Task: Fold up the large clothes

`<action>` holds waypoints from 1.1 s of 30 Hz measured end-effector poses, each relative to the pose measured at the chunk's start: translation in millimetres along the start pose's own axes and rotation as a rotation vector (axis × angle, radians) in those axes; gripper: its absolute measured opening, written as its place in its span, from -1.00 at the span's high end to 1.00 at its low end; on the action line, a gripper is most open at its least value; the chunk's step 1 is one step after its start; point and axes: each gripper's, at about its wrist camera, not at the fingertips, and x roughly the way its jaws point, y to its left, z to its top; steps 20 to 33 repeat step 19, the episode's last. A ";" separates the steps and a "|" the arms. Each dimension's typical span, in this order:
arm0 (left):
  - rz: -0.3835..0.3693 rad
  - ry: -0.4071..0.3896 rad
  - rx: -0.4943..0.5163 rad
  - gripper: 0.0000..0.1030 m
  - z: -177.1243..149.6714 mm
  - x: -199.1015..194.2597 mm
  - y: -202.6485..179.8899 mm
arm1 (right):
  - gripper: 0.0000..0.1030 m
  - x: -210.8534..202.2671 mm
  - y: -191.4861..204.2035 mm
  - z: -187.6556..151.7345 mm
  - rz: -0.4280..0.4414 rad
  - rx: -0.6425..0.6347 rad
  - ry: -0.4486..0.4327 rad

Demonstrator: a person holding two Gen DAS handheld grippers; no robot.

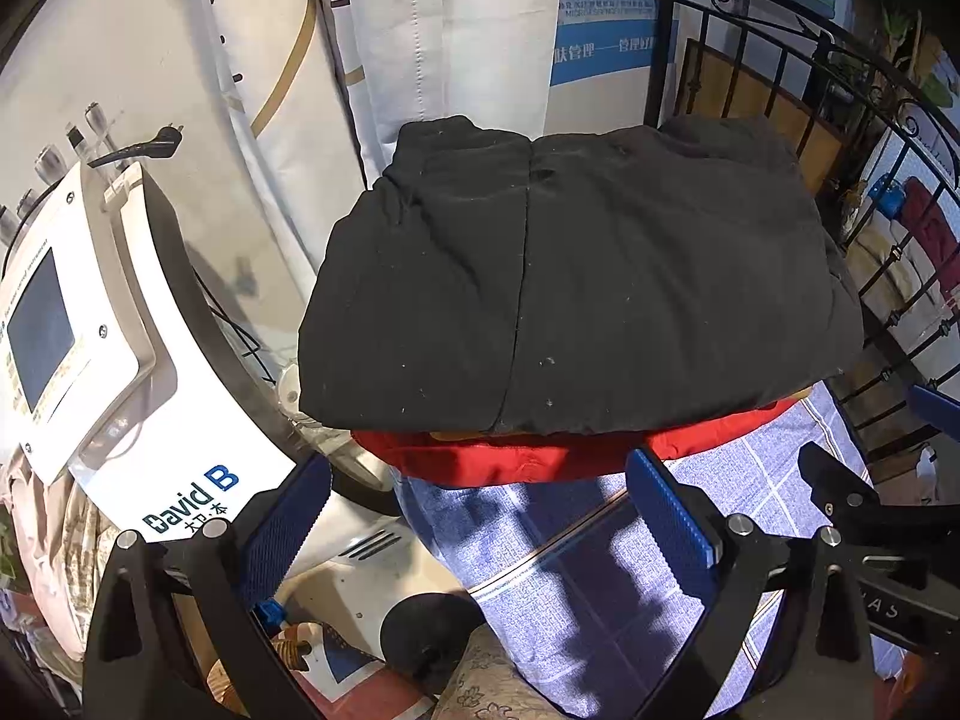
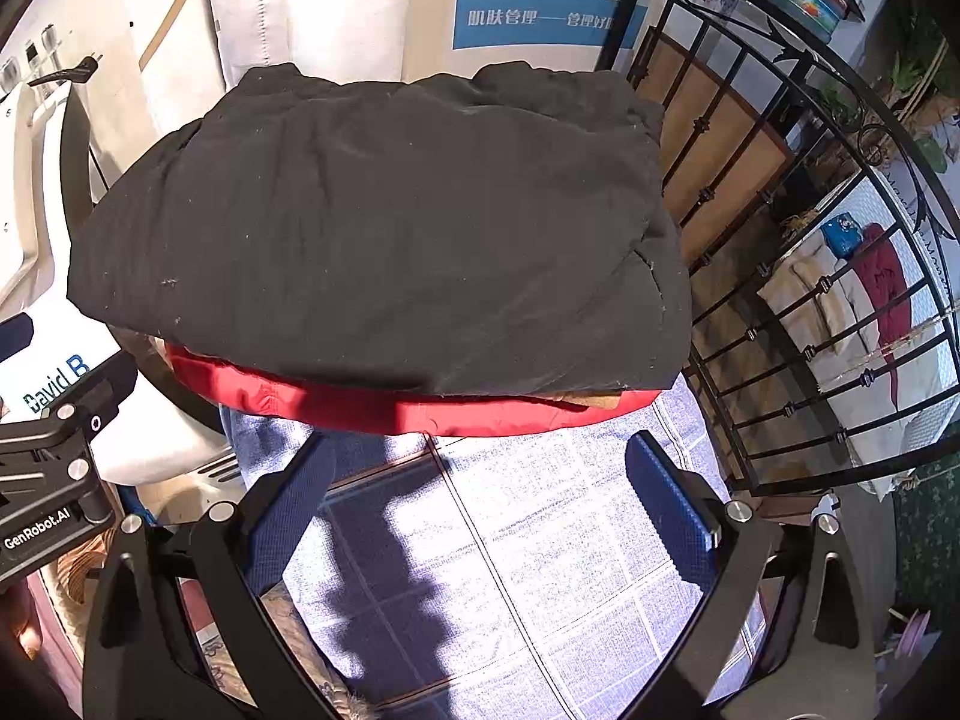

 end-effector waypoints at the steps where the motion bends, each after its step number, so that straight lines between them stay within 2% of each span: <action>1: 0.003 -0.002 0.003 -0.88 0.2 0.1 -0.1 | -0.86 0.2 0.1 -0.1 0.001 0.000 0.000; 33: -0.010 0.009 0.005 -0.88 -1.4 -0.2 -3.9 | -0.86 2.1 1.3 -3.2 0.005 -0.006 0.005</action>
